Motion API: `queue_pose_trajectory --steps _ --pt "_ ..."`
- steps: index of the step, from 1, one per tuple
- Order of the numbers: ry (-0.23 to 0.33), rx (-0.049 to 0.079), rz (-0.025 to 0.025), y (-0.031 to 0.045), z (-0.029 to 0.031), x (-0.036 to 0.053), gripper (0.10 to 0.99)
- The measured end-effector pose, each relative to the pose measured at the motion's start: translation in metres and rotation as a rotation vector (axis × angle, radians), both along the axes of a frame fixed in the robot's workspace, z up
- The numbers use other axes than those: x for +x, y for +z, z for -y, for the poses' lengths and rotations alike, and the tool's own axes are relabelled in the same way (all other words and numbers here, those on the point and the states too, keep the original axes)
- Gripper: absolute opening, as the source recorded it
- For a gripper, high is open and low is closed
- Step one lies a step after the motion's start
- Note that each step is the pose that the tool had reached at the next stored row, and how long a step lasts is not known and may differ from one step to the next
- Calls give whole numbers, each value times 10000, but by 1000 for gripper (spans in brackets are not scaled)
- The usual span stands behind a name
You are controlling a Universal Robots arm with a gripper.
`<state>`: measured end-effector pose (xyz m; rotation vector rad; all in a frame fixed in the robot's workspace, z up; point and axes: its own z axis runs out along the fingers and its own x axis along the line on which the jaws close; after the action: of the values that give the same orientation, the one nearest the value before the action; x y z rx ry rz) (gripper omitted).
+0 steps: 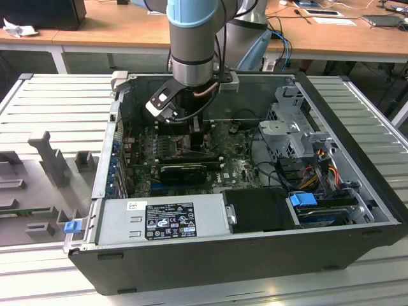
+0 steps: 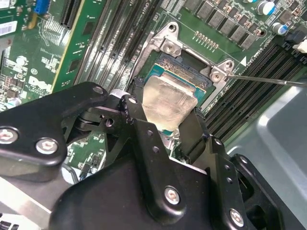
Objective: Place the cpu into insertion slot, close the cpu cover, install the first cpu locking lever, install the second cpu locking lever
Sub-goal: 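Place the cpu into insertion slot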
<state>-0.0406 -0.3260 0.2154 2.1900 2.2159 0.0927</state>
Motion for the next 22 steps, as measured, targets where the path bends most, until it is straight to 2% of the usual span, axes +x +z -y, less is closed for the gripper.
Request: queue_pose_trajectory --steps 4,12,22 --pt "-1 0 0 -47 -34 -4 537" --pt "-8 0 0 -135 -44 -9 537" --pt "-16 -1 0 -153 -44 -10 537"
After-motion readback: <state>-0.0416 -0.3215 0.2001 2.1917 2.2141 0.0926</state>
